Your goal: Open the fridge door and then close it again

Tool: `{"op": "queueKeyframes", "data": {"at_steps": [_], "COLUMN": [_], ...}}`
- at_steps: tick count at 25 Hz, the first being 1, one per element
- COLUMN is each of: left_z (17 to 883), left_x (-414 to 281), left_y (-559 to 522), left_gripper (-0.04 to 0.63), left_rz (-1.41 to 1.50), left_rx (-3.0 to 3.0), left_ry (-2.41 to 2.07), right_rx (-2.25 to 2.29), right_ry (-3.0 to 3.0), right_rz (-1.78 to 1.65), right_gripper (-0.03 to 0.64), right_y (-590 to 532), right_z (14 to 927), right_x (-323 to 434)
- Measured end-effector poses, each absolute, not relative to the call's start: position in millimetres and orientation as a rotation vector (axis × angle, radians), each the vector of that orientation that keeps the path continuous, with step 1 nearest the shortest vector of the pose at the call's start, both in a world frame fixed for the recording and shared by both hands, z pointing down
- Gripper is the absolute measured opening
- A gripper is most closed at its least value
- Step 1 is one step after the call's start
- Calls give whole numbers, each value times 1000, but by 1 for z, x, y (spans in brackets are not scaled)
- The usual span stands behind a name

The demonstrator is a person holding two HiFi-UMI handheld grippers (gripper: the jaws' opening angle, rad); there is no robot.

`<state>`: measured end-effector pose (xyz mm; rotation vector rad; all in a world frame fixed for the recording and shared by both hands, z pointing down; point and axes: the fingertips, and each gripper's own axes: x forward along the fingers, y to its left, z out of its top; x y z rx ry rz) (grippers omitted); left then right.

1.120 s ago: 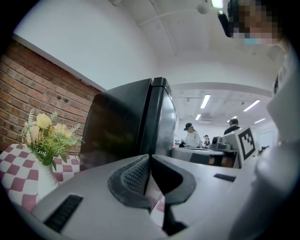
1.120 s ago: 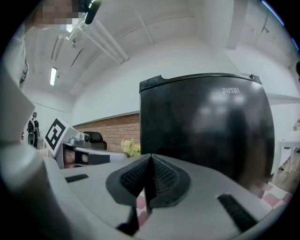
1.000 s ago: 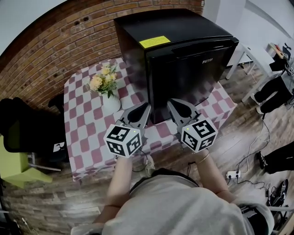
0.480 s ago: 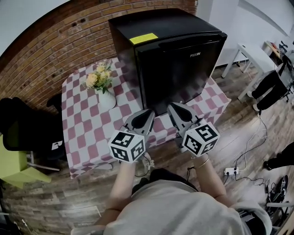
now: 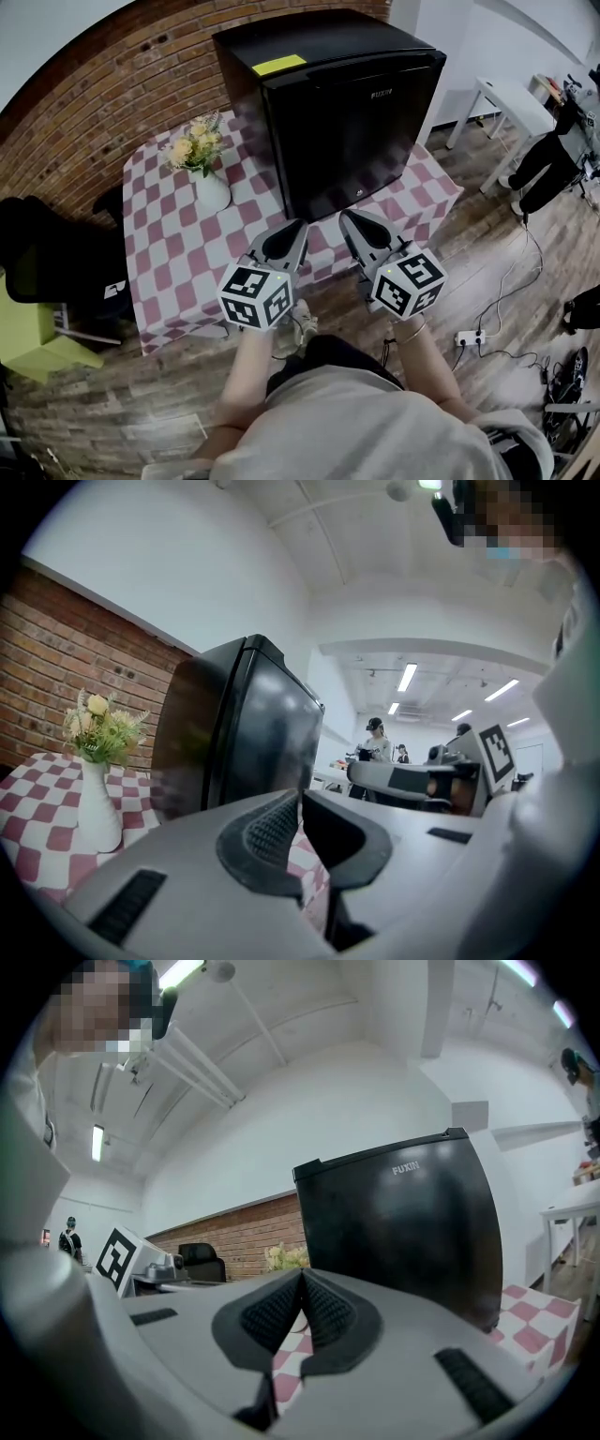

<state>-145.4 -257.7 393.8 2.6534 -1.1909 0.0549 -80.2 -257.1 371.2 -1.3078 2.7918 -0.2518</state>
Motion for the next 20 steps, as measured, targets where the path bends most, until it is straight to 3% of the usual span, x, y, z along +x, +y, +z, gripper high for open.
{"op": "queueKeyframes", "data": {"at_steps": [20], "left_z": [407], "left_x": [-143], "left_y": [-263], "left_gripper": [11], "left_rz": [119], "left_rx": [2605], "left_ry": [-1219], "right_rx": [-1311], "right_ry": [2784], "right_rz": [-293], "right_gripper": [-1], "right_y": [-255], "right_z": [378], "right_x": [-76]}}
